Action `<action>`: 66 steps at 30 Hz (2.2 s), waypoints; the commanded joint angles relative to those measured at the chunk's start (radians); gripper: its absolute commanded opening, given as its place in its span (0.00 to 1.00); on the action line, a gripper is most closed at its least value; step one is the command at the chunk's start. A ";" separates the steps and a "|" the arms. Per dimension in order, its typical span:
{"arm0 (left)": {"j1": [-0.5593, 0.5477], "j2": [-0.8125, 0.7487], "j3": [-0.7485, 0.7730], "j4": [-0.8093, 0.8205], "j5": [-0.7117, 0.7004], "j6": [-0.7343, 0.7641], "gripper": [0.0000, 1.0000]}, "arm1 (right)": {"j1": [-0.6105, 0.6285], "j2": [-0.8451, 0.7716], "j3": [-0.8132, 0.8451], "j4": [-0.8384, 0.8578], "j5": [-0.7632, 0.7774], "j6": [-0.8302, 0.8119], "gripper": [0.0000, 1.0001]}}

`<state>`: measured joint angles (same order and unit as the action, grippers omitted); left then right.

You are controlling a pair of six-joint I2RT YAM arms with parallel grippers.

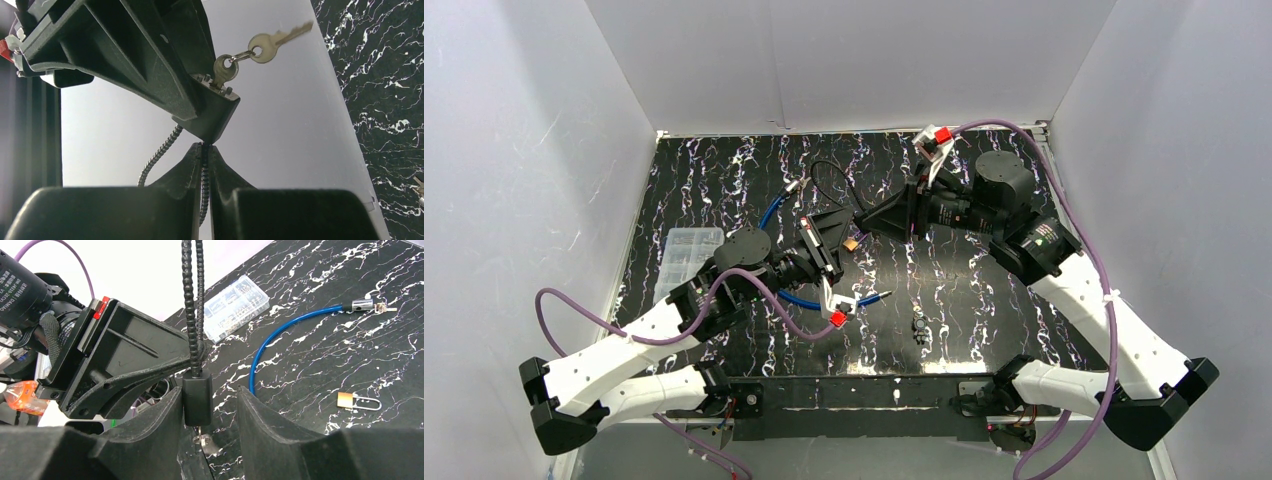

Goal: Unlock with the key

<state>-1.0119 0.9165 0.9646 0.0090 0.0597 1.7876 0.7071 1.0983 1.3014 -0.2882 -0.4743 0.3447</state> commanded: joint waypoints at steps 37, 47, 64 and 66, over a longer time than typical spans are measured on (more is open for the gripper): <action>0.194 0.339 0.938 -1.180 0.479 -0.789 0.98 | 0.120 -0.059 0.086 -0.216 0.137 -0.286 0.01; 0.194 0.515 1.120 -1.385 0.588 -0.693 0.98 | 0.275 -0.059 0.082 -0.284 0.263 -0.341 0.01; 0.152 0.446 0.914 -1.210 0.556 -0.779 0.73 | 0.297 -0.081 0.088 -0.185 0.276 -0.352 0.01; 0.150 0.449 0.903 -1.183 0.543 -0.785 0.71 | 0.301 -0.081 0.093 -0.185 0.273 -0.352 0.01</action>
<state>-0.8512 1.3980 1.8930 -1.2290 0.6094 1.0272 0.9983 1.0401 1.3392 -0.5767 -0.1905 -0.0074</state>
